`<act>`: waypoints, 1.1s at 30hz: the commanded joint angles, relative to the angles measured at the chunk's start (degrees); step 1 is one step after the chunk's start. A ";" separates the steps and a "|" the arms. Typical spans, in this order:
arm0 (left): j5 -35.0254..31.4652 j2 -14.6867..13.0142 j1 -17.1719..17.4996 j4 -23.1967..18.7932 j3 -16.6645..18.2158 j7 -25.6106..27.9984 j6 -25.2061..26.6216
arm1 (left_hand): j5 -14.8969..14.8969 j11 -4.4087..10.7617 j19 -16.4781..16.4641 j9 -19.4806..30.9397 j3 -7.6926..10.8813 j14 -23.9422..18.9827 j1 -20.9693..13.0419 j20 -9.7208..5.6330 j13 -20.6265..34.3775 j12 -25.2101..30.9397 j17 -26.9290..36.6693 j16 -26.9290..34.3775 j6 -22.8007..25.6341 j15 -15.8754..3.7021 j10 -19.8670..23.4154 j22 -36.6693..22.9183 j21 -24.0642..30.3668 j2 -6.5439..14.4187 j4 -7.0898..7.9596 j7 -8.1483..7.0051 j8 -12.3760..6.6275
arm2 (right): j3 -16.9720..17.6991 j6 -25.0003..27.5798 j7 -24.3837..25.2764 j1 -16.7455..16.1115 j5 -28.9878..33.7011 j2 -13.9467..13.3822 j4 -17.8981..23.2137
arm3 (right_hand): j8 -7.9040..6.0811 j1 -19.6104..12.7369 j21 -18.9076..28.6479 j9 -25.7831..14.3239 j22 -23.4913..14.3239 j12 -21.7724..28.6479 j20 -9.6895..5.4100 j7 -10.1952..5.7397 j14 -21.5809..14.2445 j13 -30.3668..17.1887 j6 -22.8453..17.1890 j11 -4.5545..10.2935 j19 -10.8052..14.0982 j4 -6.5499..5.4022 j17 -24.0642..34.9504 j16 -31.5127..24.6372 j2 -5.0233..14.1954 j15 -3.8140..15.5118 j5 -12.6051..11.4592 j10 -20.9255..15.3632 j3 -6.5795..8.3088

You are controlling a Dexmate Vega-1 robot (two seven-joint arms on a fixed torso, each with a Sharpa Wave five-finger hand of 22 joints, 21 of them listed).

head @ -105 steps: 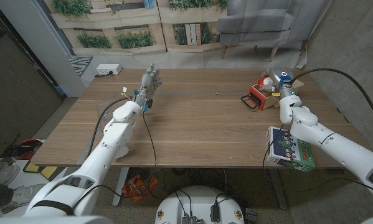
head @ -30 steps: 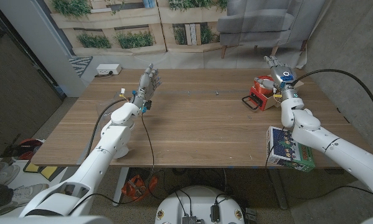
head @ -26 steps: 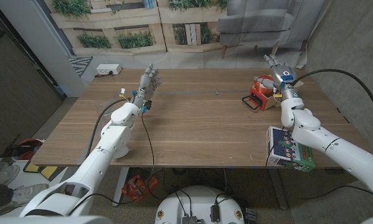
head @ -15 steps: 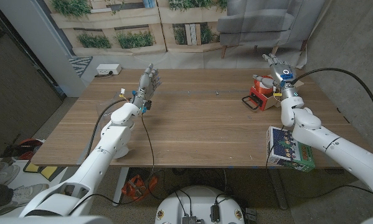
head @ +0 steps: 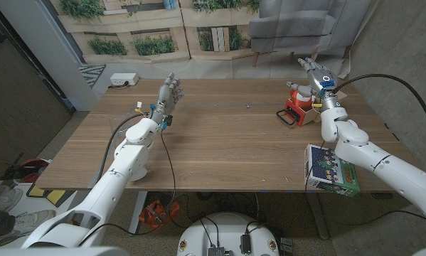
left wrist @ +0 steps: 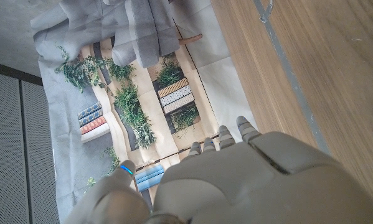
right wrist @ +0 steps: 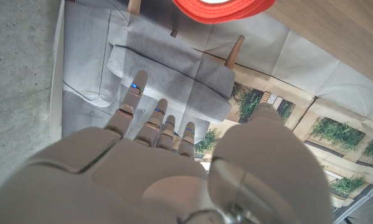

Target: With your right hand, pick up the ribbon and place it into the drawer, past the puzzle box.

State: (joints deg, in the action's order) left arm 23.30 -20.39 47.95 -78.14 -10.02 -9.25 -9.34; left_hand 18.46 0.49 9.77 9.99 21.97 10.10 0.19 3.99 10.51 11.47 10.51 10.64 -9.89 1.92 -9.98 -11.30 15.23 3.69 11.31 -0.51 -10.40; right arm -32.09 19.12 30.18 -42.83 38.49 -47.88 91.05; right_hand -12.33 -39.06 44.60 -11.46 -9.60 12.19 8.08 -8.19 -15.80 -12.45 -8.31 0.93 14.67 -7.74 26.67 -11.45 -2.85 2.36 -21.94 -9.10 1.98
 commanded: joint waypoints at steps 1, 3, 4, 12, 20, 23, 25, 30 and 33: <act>0.37 -0.61 0.73 -1.15 0.11 0.06 0.29 | 0.27 -0.02 1.82 0.26 0.26 9.66 -0.19 0.20 0.21 0.18 0.11 0.18 -5.88 0.12 -8.82 -0.22 -0.30 6.83 -0.07 -0.30 -0.23 | 1.07 -1.71 0.10 -0.72 -0.15 -0.54 1.98 | -0.45 0.69 -0.34 -0.08 -0.14 0.51 -0.05 -0.06 -0.36 -0.04 -0.70 -0.06 0.12 -0.34 -0.06 -0.29 -0.05 0.10 -0.50 -0.81 -0.33; 0.42 -0.79 0.90 -1.43 0.11 0.04 0.46 | 0.27 -0.18 1.85 0.26 0.25 9.66 -0.18 0.21 0.21 0.23 0.11 0.19 -5.89 0.14 -8.71 -0.22 -0.32 6.82 -0.07 -0.36 -0.23 | 1.23 -1.86 0.10 -0.78 -0.10 -0.55 2.18 | -0.50 0.89 -0.42 -0.07 -0.14 0.52 -0.09 -0.09 -0.43 -0.03 -0.89 -0.13 0.16 -0.41 -0.12 -0.34 -0.01 0.05 -0.50 -0.93 -0.40; 0.46 -0.88 1.00 -1.56 0.14 0.04 0.53 | 0.26 -0.11 1.86 0.26 0.25 9.69 -0.18 0.21 0.21 0.18 0.11 0.17 -5.90 0.17 -8.82 -0.22 -0.33 6.82 -0.07 -0.33 -0.22 | 1.34 -2.07 0.19 -0.82 -0.19 -0.53 2.21 | -0.51 1.15 -0.50 -0.07 -0.14 0.62 -0.25 -0.09 -0.46 -0.01 -0.99 -0.24 0.23 -0.50 -0.20 -0.38 0.05 0.02 -0.49 -1.28 -0.48; 0.77 -1.71 1.75 -2.53 0.40 -0.05 1.06 | 0.26 -0.10 1.83 0.26 0.26 9.69 -0.18 0.22 0.21 0.20 0.11 0.17 -5.86 0.16 -8.78 -0.22 -0.33 6.81 -0.08 -0.35 -0.23 | 1.86 -2.49 -0.48 -0.91 -0.16 -0.78 2.83 | -0.69 2.24 -0.81 -0.07 -0.15 0.71 -0.38 0.22 -0.97 0.04 -1.77 -0.34 0.59 -0.90 -0.48 -0.69 0.44 -0.05 -0.44 -1.98 -0.79; 1.03 -2.77 2.48 -3.89 0.54 -0.56 1.63 | 0.25 -0.01 1.85 0.26 0.25 9.68 -0.18 0.23 0.21 0.20 0.11 0.18 -5.92 0.10 -8.78 -0.22 -0.37 6.78 -0.08 -0.42 -0.21 | 2.31 -3.19 -1.81 -0.60 0.12 -1.68 3.66 | -0.78 3.17 -1.10 -0.05 -0.15 0.68 -1.11 0.51 -1.43 0.11 -2.43 -0.90 1.29 -1.10 -0.88 -0.91 0.92 0.08 -0.43 -2.50 -1.01; 1.04 -3.39 2.86 -4.76 0.65 -0.59 1.96 | 0.25 -0.07 1.88 0.26 0.25 9.72 -0.17 0.26 0.21 0.20 0.11 0.16 -5.91 0.14 -8.78 -0.22 -0.39 6.78 -0.08 -0.41 -0.21 | 2.59 -3.34 -2.14 -0.76 0.43 -2.19 4.42 | -0.73 3.33 -1.18 -0.04 -0.15 0.68 -1.25 0.56 -1.63 0.13 -2.46 -0.97 1.56 -1.09 -1.03 -0.99 1.03 0.31 -0.43 -2.67 -1.06; 1.12 -3.64 2.95 -5.03 0.71 -0.68 2.04 | 0.25 -0.18 1.87 0.26 0.25 9.68 -0.17 0.26 0.21 0.20 0.11 0.18 -5.89 0.14 -8.78 -0.22 -0.39 6.78 -0.08 -0.39 -0.22 | 2.83 -3.48 -2.40 -0.96 0.44 -2.46 4.94 | -0.73 3.39 -1.23 -0.04 -0.15 0.68 -1.26 0.58 -1.68 0.13 -2.51 -0.90 1.61 -1.07 -1.09 -1.00 1.07 0.39 -0.44 -2.75 -1.07; 1.41 -4.11 3.01 -5.29 0.61 -1.34 1.96 | 0.25 -0.09 1.87 0.26 0.26 9.68 -0.17 0.25 0.20 0.21 0.11 0.18 -5.91 0.14 -8.76 -0.22 -0.40 6.78 -0.08 -0.43 -0.22 | 3.37 -3.12 -3.06 -1.60 0.58 -2.81 6.20 | -0.70 3.50 -1.25 -0.02 -0.14 0.67 -1.34 0.77 -2.09 0.16 -2.64 -0.98 2.22 -1.00 -1.31 -1.14 1.23 0.51 -0.46 -3.00 -1.09; 1.60 -4.35 3.01 -5.23 0.48 -1.85 1.94 | 0.25 -0.07 1.87 0.26 0.26 9.69 -0.17 0.24 0.20 0.20 0.11 0.18 -5.90 0.14 -8.79 -0.22 -0.41 6.79 -0.08 -0.42 -0.22 | 3.89 -2.58 -3.29 -2.30 0.73 -3.14 7.36 | -0.69 3.56 -1.32 -0.01 -0.14 0.66 -1.62 0.85 -2.24 0.17 -2.74 -1.17 2.46 -0.94 -1.45 -1.19 1.31 0.36 -0.47 -3.13 -1.11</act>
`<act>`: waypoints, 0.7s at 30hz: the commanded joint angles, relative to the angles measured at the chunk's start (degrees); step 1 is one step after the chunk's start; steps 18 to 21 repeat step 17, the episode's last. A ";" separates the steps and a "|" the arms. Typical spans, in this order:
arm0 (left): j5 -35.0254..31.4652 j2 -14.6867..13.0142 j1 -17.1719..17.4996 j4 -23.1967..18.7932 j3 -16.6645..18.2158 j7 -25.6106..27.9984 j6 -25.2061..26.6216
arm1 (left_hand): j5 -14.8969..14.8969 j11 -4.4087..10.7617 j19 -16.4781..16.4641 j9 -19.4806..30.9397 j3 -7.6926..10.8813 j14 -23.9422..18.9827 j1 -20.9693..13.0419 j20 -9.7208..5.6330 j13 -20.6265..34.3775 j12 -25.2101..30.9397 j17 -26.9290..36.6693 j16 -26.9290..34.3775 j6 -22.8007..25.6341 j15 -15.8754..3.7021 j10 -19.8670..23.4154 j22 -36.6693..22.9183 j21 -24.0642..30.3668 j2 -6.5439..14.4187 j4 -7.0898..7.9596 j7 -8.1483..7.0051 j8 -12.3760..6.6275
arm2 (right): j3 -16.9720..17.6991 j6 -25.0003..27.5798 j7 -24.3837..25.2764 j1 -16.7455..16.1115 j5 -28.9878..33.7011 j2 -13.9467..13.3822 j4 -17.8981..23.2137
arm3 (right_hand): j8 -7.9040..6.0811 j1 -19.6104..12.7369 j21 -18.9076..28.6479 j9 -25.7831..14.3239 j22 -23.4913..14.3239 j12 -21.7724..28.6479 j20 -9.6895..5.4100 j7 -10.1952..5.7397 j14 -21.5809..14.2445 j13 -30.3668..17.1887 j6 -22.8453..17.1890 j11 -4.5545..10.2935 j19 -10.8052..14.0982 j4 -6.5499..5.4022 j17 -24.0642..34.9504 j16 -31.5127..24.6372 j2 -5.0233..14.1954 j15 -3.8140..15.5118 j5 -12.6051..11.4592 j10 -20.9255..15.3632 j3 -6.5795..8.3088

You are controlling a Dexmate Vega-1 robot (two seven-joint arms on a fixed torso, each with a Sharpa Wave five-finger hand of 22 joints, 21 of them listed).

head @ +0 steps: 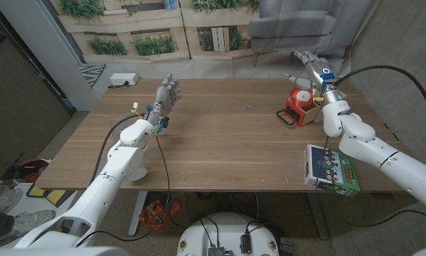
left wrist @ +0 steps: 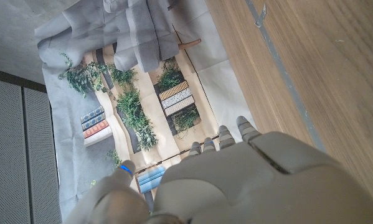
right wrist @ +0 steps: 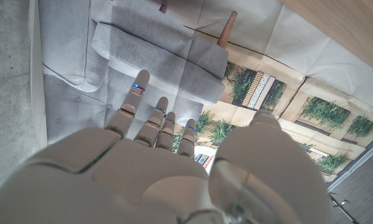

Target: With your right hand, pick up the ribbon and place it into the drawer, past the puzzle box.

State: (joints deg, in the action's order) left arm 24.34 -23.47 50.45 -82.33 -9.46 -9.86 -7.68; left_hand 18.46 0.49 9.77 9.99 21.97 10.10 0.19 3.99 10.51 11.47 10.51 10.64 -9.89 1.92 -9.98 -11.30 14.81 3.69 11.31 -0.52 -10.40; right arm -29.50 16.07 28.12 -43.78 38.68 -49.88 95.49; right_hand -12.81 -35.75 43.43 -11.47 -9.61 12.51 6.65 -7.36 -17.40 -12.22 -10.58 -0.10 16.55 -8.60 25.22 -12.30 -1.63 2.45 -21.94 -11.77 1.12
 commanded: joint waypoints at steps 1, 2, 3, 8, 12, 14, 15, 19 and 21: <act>0.67 -1.35 0.50 -0.96 -0.12 -1.54 0.24 | 0.25 -0.04 1.84 0.26 0.26 9.66 -0.17 0.27 0.20 0.21 0.11 0.19 -5.88 0.14 -8.75 -0.22 0.02 6.79 -0.08 -0.39 -0.23 | 1.50 0.97 -1.34 -1.70 0.73 -1.28 3.44 | -0.20 0.30 -0.18 0.00 -0.13 0.31 -0.30 0.03 -0.65 -0.05 -0.50 -0.29 0.67 -0.07 -0.05 -0.33 0.12 0.23 -0.47 -0.48 -0.26; 0.71 -1.43 0.46 -0.86 -0.19 -1.78 0.17 | 0.25 -0.03 1.86 0.26 0.26 9.68 -0.17 0.25 0.20 0.21 0.11 0.18 -5.88 0.09 -8.76 -0.22 0.01 6.79 -0.08 -0.40 -0.23 | 1.73 1.52 -1.47 -2.11 0.94 -1.47 4.05 | -0.20 0.33 -0.20 0.00 -0.13 0.33 -0.38 0.04 -0.70 -0.05 -0.53 -0.32 0.70 -0.06 -0.08 -0.34 0.14 0.21 -0.47 -0.55 -0.27; 0.87 -1.48 0.44 -0.76 -0.22 -2.11 0.12 | 0.24 -0.03 1.86 0.26 0.26 9.70 -0.17 0.25 0.20 0.20 0.11 0.17 -5.90 0.15 -8.77 -0.22 0.01 6.79 -0.08 -0.42 -0.22 | 2.02 2.07 -1.51 -2.58 1.02 -1.60 4.65 | -0.21 0.36 -0.26 0.01 -0.12 0.32 -0.48 0.07 -0.73 -0.04 -0.59 -0.36 0.69 -0.05 -0.13 -0.35 0.16 0.18 -0.48 -0.59 -0.29; 1.31 -2.00 0.56 -0.63 -0.13 -3.16 -0.19 | 0.24 -0.09 1.85 0.26 0.26 9.68 -0.17 0.25 0.20 0.22 0.11 0.18 -5.87 0.13 -8.73 -0.22 0.00 6.79 -0.07 -0.38 -0.23 | 3.24 4.16 -2.14 -4.76 1.02 -2.27 7.26 | -0.21 0.47 -0.46 0.02 -0.12 0.28 -0.98 0.12 -0.84 -0.02 -0.79 -0.40 0.75 0.01 -0.33 -0.36 0.21 0.05 -0.49 -0.71 -0.34; 1.51 -2.33 -0.12 0.36 -0.18 -4.43 -0.77 | 0.24 -0.06 1.76 0.26 0.26 9.63 -0.17 0.22 0.20 0.22 0.11 0.20 -5.82 0.10 -8.72 -0.22 0.03 6.79 -0.07 -0.38 -0.25 | 4.12 6.02 -1.23 -6.97 1.68 -2.46 9.70 | -0.15 0.53 -0.62 0.03 -0.11 0.25 -1.11 0.11 -0.86 -0.01 -0.79 -0.27 0.80 0.08 -0.49 -0.35 0.25 0.03 -0.50 -0.79 -0.38; 1.78 -2.15 -0.41 0.72 -0.25 -4.85 -0.96 | 0.24 -0.08 1.78 0.26 0.27 9.69 -0.17 0.19 0.20 0.20 0.11 0.17 -5.88 0.12 -8.78 -0.22 0.01 6.79 -0.08 -0.39 -0.22 | 4.66 6.50 -0.99 -7.94 1.57 -2.59 10.75 | -0.14 0.54 -0.67 0.04 -0.11 0.24 -1.13 0.10 -0.86 0.00 -0.81 -0.30 0.81 0.10 -0.54 -0.34 0.27 0.03 -0.51 -0.83 -0.39; 1.90 -2.09 -0.50 0.80 -0.34 -5.16 -1.04 | 0.24 -0.09 1.80 0.26 0.27 9.70 -0.17 0.22 0.20 0.17 0.11 0.17 -5.89 0.11 -8.84 -0.22 0.00 6.79 -0.08 -0.38 -0.22 | 4.80 6.70 -1.03 -8.28 1.75 -2.81 11.20 | -0.13 0.55 -0.69 0.04 -0.11 0.24 -1.14 0.09 -0.87 0.00 -0.80 -0.35 0.81 0.11 -0.56 -0.34 0.28 0.03 -0.51 -0.84 -0.39; 1.89 -2.07 -0.59 0.75 -0.52 -5.52 -1.27 | 0.24 -0.08 1.80 0.26 0.27 9.71 -0.17 0.22 0.20 0.18 0.11 0.16 -5.89 0.16 -8.82 -0.23 0.00 6.79 -0.08 -0.36 -0.22 | 5.25 6.77 -0.89 -8.76 1.59 -2.94 11.71 | -0.08 0.58 -0.81 0.05 -0.11 0.22 -1.15 -0.02 -0.90 0.01 -0.80 -0.44 0.82 0.15 -0.66 -0.34 0.32 0.07 -0.52 -0.91 -0.40; 1.89 -2.07 -0.59 0.75 -0.52 -5.52 -1.27 | 0.24 -0.08 1.80 0.26 0.27 9.71 -0.17 0.22 0.20 0.18 0.11 0.16 -5.89 0.16 -8.82 -0.23 0.00 6.79 -0.08 -0.36 -0.22 | 5.25 6.77 -0.89 -8.76 1.59 -2.94 11.71 | -0.08 0.58 -0.81 0.05 -0.11 0.22 -1.15 -0.02 -0.90 0.01 -0.80 -0.44 0.82 0.15 -0.66 -0.34 0.32 0.07 -0.52 -0.91 -0.40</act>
